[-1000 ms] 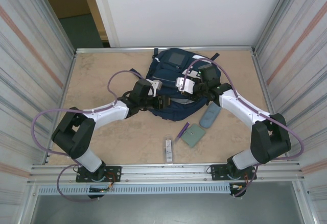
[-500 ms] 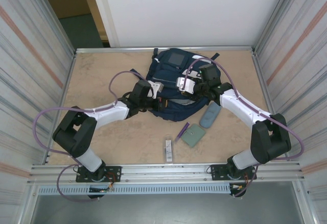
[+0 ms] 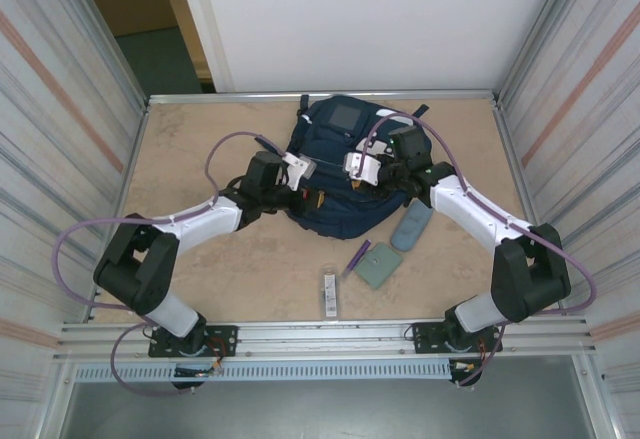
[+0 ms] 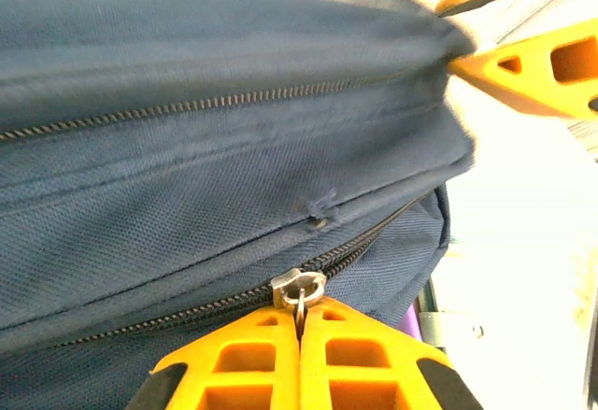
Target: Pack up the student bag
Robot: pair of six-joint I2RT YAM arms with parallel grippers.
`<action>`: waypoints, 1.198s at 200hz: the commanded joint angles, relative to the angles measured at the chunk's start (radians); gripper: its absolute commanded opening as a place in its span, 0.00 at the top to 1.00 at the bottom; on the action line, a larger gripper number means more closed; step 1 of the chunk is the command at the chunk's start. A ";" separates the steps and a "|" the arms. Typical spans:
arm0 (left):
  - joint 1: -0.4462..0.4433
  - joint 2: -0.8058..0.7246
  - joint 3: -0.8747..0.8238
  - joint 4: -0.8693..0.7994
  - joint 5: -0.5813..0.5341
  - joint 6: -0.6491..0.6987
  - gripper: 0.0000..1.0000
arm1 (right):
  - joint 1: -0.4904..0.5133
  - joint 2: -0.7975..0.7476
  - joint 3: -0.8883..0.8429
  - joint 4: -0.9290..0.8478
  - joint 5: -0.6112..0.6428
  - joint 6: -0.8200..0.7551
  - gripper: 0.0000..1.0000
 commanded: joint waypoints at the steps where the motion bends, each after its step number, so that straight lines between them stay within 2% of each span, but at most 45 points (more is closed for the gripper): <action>1: -0.013 -0.011 0.010 0.067 0.087 0.026 1.00 | 0.020 -0.033 -0.005 -0.010 -0.095 0.084 0.67; 10: -0.023 -0.005 0.018 0.063 0.093 0.033 1.00 | 0.026 -0.036 -0.002 -0.028 -0.104 0.101 0.59; 50: -0.040 0.016 0.045 0.059 0.114 0.039 1.00 | 0.038 -0.034 -0.002 -0.097 -0.133 0.145 0.45; 98: -0.041 0.013 0.048 0.060 0.115 0.034 1.00 | 0.048 0.035 -0.014 -0.134 -0.112 0.146 0.41; 113: -0.042 0.010 0.042 0.057 0.107 0.034 1.00 | 0.066 0.047 -0.031 -0.116 -0.054 0.119 0.43; 140: -0.042 0.004 0.032 0.057 0.095 0.031 1.00 | 0.080 0.057 -0.039 -0.116 -0.031 0.088 0.50; 156: -0.044 0.003 0.031 0.056 0.095 0.029 1.00 | 0.097 0.056 -0.056 -0.086 0.050 0.063 0.53; 175: -0.044 0.000 0.030 0.050 0.093 0.035 1.00 | 0.108 0.039 -0.078 -0.059 0.104 0.036 0.70; 182: -0.044 0.000 0.030 0.045 0.089 0.040 1.00 | 0.107 0.026 -0.087 -0.045 0.108 0.029 0.79; 195: -0.042 -0.004 0.034 0.017 0.070 0.063 1.00 | 0.106 -0.004 -0.103 -0.027 0.104 0.022 0.88; 217: -0.019 -0.011 0.033 -0.062 -0.019 0.096 1.00 | 0.094 -0.050 -0.110 -0.022 0.083 0.008 0.98; 239: 0.033 -0.017 0.015 -0.103 -0.109 0.102 1.00 | 0.083 -0.079 -0.104 -0.031 0.075 -0.014 1.00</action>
